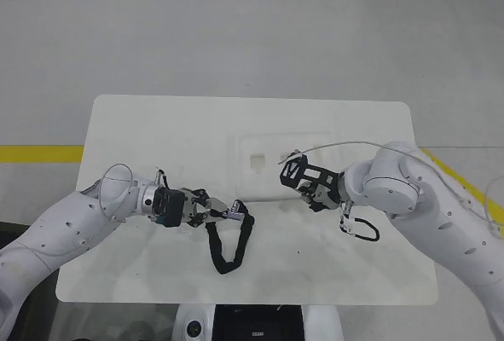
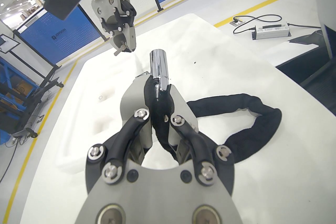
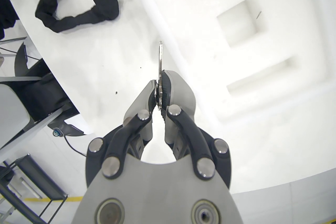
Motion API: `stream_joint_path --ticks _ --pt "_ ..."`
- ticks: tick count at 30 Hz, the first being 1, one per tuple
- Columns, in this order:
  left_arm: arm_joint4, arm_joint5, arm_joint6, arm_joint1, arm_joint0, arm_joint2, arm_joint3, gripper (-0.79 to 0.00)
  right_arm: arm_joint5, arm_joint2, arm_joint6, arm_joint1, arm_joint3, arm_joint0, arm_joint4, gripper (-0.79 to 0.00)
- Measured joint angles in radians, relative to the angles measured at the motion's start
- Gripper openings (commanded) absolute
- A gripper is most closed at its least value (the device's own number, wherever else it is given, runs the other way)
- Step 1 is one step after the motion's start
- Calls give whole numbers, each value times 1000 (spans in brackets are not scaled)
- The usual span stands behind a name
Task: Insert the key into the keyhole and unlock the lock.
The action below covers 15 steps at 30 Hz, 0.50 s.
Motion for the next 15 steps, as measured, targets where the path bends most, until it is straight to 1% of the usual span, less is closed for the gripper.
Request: stream_joint_path --ticks 3,5,7,11,15 --pt "-3 -32 9 19 13 -23 -11 -785 -28 -7 41 -3 29 20 21 -785" --pt "-12 -50 -4 33 22 -36 -27 -785 -31 -17 65 -7 53 38 21 -785" --pt "-25 -70 -26 45 29 -45 -40 -785 -22 -28 72 -13 78 54 14 -785" --pt "-37 -139 -95 73 32 -75 -77 -785 1 -59 97 -27 130 89 -7 -785" --pt "-43 -156 -143 96 43 -115 -120 -785 32 -93 140 -43 157 127 -17 -785"
